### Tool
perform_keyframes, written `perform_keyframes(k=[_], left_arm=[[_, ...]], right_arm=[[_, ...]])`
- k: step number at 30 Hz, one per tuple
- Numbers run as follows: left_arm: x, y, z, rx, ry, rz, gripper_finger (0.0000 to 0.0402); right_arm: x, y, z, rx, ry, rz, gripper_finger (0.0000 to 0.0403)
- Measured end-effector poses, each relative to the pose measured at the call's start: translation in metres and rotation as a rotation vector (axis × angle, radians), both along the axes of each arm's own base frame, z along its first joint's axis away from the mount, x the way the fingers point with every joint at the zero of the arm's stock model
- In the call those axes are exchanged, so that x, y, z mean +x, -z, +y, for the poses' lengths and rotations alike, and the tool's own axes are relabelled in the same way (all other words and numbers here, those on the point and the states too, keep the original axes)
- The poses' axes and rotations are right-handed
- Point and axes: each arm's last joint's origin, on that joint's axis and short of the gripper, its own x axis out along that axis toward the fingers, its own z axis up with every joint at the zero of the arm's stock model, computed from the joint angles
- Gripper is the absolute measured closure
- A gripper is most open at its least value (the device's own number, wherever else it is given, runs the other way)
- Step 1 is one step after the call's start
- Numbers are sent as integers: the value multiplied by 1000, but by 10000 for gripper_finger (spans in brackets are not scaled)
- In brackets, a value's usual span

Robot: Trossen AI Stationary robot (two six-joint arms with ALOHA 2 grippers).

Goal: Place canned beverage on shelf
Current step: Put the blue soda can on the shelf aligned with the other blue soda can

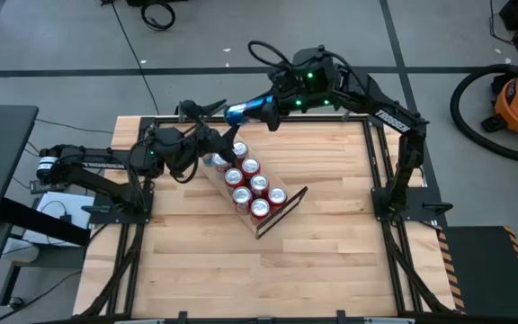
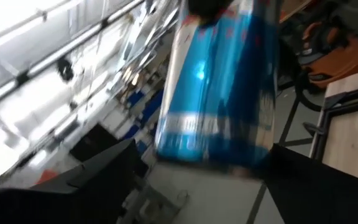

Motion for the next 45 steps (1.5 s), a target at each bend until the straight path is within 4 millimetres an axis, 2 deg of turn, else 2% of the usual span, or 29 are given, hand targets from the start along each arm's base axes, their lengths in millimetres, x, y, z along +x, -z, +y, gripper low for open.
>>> perform_keyframes(k=[4, 12, 18, 23, 28, 32, 37, 42, 45], left_arm=[[-2, 1, -5, -56, -70, -38, 56], [-5, 11, -28, -161, -138, -33, 56], [-28, 12, -39, -336, -116, -136, 56], [-60, 8, -34, -461, -97, -200, 56], [-81, 4, -29, -540, -64, -241, 56], [-88, -3, -22, -613, -32, -226, 58], [-87, -23, -14, -655, -48, -154, 72], [-92, -47, -5, -721, 6, -216, 79], [-96, -53, -2, -742, 16, -244, 79]], right_arm=[[-4, -2, -4, -2, 13, -5, 152], [-11, -1, -15, -24, 41, 33, 152], [-15, 3, -28, -67, 109, 64, 151], [-10, 12, -39, -49, 136, 67, 151], [2, 28, -50, 5, 126, 35, 151], [7, 34, -52, 17, 130, 15, 151], [14, 33, -56, 27, 144, -14, 151], [25, 33, -56, 17, 138, -25, 151], [35, 34, -56, 11, 115, -27, 151]])
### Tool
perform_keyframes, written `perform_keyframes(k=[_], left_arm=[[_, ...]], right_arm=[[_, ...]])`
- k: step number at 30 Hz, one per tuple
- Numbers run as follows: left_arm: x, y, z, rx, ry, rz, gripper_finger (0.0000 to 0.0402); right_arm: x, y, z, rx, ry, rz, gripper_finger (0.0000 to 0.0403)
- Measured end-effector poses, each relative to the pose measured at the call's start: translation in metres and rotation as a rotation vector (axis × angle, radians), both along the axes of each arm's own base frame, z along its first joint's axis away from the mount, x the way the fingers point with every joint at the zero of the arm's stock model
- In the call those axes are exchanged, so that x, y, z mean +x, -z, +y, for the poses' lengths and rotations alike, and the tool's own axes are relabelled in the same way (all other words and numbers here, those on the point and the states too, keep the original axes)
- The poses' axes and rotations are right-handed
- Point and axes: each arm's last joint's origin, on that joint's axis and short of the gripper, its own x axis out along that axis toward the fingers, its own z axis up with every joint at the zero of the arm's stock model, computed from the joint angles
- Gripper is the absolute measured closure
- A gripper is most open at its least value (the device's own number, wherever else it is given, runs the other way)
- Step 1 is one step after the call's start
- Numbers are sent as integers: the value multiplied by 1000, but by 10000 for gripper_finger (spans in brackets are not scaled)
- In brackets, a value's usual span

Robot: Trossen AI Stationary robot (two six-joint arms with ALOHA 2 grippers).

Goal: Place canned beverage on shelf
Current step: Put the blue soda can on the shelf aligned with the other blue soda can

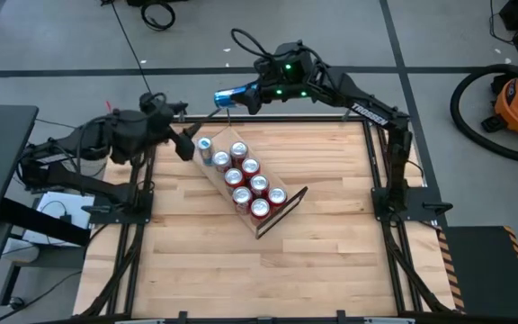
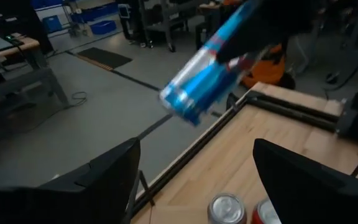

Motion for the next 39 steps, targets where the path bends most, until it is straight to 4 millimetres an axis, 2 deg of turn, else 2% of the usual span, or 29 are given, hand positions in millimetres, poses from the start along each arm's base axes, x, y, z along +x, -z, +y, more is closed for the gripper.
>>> perform_keyframes(k=[5, 16, 19, 29, 35, 39], left_arm=[[-12, -5, -1, -31, -5, -11, 79], [-23, 4, -2, -144, -17, 77, 79], [-20, 7, -3, -164, 10, 104, 79], [-11, 12, -2, -189, 11, 130, 79], [0, 18, -2, -191, 7, 171, 79], [6, 24, -2, -231, -11, 203, 79]], right_arm=[[20, 14, -9, -5, -34, 27, 151], [49, 83, -45, 92, -95, 221, 151], [51, 102, -61, 132, -96, 266, 151], [40, 156, -106, 214, -38, 488, 151], [43, 183, -117, 247, -80, 544, 151], [43, 181, -117, 173, -67, 569, 151]])
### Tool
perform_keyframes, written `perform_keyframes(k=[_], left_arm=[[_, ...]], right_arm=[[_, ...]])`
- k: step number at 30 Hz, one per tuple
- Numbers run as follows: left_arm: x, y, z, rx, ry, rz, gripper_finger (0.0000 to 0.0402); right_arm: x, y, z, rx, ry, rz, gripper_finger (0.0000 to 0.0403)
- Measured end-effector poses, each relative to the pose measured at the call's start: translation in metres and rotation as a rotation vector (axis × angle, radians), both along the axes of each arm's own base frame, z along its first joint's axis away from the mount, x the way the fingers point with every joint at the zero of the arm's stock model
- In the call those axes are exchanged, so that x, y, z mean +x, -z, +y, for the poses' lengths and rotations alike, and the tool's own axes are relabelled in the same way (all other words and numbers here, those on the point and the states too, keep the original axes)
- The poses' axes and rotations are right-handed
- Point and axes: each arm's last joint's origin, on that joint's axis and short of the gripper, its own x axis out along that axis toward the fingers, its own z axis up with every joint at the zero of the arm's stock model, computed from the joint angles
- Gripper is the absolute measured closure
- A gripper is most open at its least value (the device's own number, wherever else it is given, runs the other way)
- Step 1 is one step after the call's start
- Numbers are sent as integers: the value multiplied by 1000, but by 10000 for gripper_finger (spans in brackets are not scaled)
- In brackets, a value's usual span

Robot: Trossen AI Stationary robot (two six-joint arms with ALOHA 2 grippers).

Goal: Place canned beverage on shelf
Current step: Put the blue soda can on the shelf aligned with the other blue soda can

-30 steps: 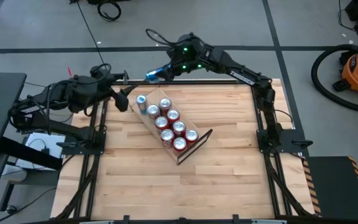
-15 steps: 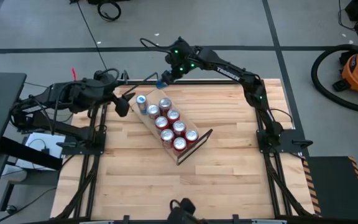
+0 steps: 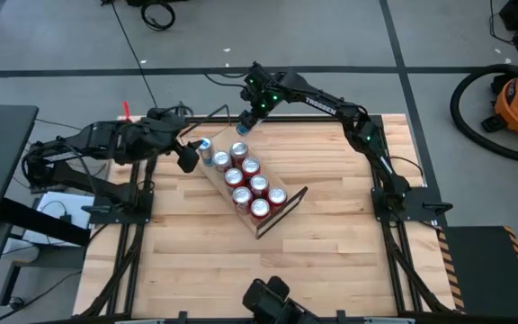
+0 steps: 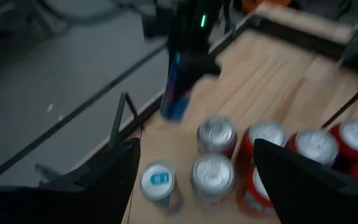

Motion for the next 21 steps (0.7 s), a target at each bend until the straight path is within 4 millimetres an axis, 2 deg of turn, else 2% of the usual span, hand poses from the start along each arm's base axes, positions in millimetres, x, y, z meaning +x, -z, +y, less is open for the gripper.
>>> perform_keyframes(k=[4, 10, 21], left_arm=[[7, 5, 0, -13, -4, 36, 79], [16, 11, 1, -10, 0, 77, 79], [25, 16, 1, -10, -5, 106, 79]], right_arm=[[-8, -1, 0, -11, -16, 53, 151], [-16, 7, 3, -13, -49, 178, 151], [12, -2, 16, -8, -92, -52, 151]])
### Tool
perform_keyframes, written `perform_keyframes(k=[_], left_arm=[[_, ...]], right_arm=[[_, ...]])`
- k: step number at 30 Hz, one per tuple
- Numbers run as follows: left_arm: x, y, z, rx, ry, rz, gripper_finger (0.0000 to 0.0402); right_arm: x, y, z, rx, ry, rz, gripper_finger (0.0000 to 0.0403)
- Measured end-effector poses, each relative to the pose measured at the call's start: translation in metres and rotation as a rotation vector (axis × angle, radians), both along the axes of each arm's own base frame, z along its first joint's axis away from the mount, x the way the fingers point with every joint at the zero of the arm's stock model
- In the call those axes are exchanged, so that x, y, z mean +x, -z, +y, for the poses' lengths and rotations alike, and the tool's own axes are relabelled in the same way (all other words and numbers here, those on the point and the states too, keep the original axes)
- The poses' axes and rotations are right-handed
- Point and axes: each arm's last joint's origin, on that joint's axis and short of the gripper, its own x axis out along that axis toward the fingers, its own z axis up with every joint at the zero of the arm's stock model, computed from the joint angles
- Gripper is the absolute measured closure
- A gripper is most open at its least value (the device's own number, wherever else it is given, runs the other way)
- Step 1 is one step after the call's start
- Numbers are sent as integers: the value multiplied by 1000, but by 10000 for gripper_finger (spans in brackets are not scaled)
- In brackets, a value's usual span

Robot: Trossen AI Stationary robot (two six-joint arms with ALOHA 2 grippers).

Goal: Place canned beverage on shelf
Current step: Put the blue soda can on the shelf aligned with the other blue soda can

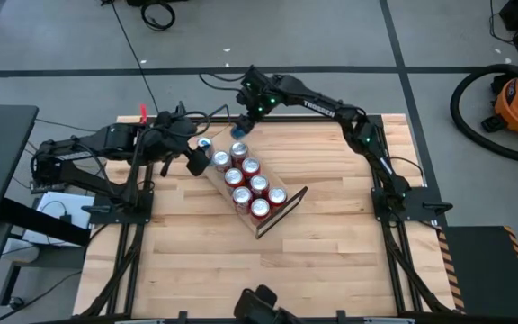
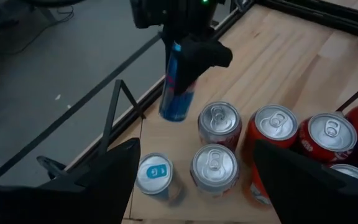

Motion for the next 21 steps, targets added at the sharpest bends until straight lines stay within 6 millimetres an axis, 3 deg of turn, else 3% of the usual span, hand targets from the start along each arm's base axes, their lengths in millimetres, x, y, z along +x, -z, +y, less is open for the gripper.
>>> perform_keyframes(k=[9, 14, 21], left_arm=[[-4, -2, 0, -7, -7, -14, 79], [-4, -2, 0, -7, -7, -13, 79], [-4, -2, 0, 7, 8, 4, 79]], right_arm=[[13, 0, 13, 9, -25, -58, 151], [14, 11, 12, 24, 15, -22, 151], [15, 10, 7, 10, 35, -60, 151]])
